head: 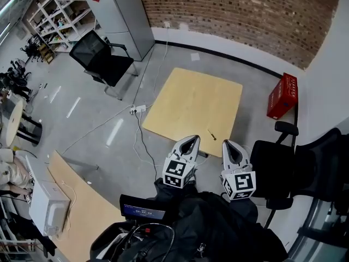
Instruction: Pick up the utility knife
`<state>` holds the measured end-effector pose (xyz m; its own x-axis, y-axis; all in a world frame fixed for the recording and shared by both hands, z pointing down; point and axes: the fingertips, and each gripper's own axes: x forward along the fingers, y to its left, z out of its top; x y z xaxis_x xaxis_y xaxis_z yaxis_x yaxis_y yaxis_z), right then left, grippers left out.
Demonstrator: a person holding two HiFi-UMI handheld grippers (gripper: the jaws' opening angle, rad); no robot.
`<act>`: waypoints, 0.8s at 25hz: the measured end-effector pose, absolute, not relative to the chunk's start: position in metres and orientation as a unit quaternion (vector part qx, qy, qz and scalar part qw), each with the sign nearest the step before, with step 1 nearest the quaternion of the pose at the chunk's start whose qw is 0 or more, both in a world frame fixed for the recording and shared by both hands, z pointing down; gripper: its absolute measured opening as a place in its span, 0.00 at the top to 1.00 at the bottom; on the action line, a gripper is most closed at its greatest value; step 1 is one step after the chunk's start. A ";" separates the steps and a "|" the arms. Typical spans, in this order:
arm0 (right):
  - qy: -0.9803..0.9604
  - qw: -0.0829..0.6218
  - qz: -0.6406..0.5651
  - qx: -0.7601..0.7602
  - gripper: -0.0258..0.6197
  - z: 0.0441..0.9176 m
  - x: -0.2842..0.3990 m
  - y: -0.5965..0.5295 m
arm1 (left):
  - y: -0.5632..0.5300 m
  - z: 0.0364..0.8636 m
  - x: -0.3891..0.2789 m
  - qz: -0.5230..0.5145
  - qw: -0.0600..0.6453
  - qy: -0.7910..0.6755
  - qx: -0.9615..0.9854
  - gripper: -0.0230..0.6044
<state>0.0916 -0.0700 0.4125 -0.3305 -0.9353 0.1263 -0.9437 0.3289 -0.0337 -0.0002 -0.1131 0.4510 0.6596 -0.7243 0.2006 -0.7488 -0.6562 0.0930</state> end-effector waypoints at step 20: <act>-0.798 0.098 0.101 0.586 0.96 0.468 0.061 -0.162 | -0.201 0.512 -0.021 0.118 0.152 -0.364 0.911 0.96</act>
<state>0.0611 -0.1618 0.4680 -0.2932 -0.9160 0.2739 -0.9553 0.2921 -0.0457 -0.0210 -0.2008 0.5121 0.7068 -0.6281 0.3255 -0.6996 -0.6886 0.1905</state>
